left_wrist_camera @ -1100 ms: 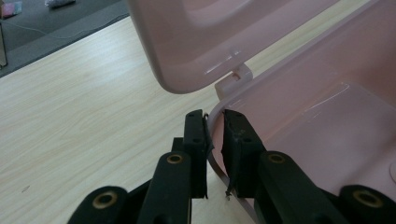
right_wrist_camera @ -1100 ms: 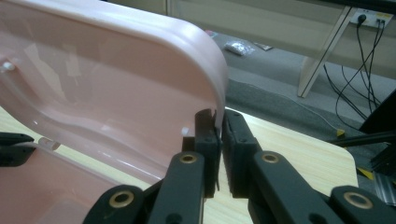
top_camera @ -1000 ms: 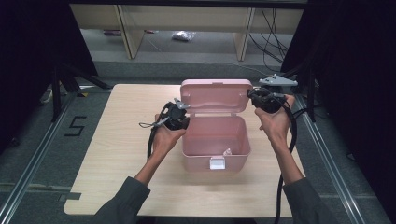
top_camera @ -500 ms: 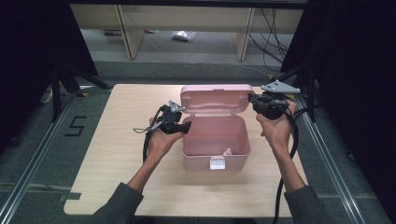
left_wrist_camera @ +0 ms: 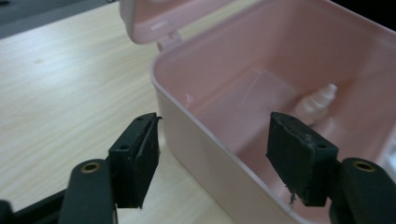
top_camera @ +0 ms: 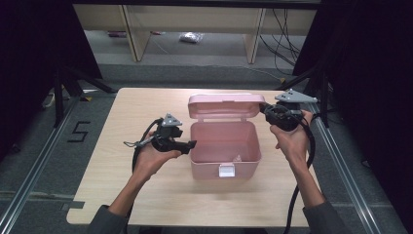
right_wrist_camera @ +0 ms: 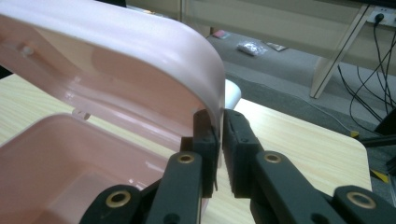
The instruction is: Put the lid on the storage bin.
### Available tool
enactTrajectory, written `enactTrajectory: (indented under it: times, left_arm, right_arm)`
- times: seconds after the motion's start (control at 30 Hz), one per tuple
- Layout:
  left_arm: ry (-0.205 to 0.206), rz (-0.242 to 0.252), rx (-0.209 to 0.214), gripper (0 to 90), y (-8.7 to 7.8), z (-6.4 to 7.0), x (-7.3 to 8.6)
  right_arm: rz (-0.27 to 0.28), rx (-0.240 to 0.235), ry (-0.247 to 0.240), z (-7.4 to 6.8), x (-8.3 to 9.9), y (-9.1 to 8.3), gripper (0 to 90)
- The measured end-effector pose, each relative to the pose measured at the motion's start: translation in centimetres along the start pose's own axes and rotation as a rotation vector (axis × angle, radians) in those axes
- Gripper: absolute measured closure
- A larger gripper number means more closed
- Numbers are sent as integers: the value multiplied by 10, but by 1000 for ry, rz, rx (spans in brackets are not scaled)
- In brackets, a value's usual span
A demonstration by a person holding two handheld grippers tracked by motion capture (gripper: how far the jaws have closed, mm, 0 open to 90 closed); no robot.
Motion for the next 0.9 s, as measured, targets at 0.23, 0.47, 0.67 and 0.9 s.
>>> enactTrajectory:
  times: [0.23,0.47,0.67,0.9]
  left_arm:
    - [1,9,35,310,-19,7,17]
    - [38,-11,41,307,-27,20,39]
    - [35,-19,54,303,-23,25,52]
    - [43,-26,43,273,-17,30,69]
  right_arm:
    - [-3,-15,2,-1,5,-4,837]
    - [15,-43,7,-1,13,-11,821]
    - [9,-73,24,-4,22,-16,798]
    - [12,-88,26,-6,33,-21,785]
Point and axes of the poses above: each handheld gripper's, and its own axes: y roughly forward along the jaws, x roughly out of its underside, z roughly to its right, the point moved 1 cm from there along y, roughly forward along the jaws, and after that the axes turned 1 degree about -x, right-handed, at the moved point
